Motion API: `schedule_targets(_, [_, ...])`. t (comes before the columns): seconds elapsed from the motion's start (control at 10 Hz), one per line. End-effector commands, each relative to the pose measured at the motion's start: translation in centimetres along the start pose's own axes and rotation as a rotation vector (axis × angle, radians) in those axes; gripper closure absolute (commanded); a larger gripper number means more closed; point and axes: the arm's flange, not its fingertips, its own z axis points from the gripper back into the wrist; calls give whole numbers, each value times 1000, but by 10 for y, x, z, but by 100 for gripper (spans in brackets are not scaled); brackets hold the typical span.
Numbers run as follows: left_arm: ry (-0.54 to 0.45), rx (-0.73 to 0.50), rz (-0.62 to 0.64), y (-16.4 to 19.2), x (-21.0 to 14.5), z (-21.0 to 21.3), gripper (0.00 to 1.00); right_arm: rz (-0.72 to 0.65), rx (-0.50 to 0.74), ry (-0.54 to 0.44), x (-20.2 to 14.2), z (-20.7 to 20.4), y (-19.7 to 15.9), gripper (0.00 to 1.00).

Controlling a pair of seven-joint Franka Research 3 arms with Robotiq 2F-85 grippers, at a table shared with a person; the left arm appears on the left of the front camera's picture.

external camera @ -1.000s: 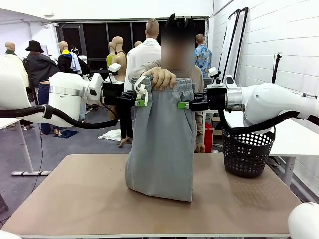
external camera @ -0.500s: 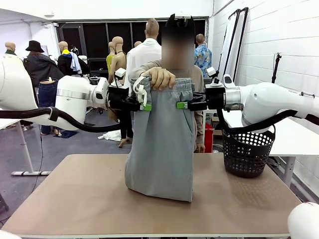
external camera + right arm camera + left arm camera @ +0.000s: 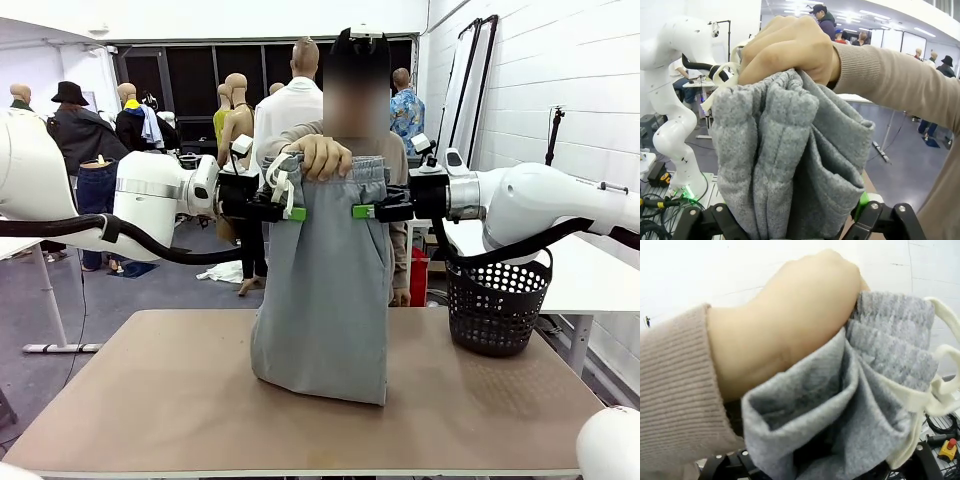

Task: Fold the training pants.
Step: Release the ends of the Training pants and then grab the overlapped ends.

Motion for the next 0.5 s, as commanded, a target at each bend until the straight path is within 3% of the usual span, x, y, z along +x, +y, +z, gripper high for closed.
schedule_targets(0.0, [-68, 57, -72, -1, 4, -3, 30, 36, -3, 23, 4, -4, -5, 25])
schedule_targets(0.4, [-96, 47, -94, -7, 19, 3, 100, 28, 10, -19, 16, 2, -5, 100])
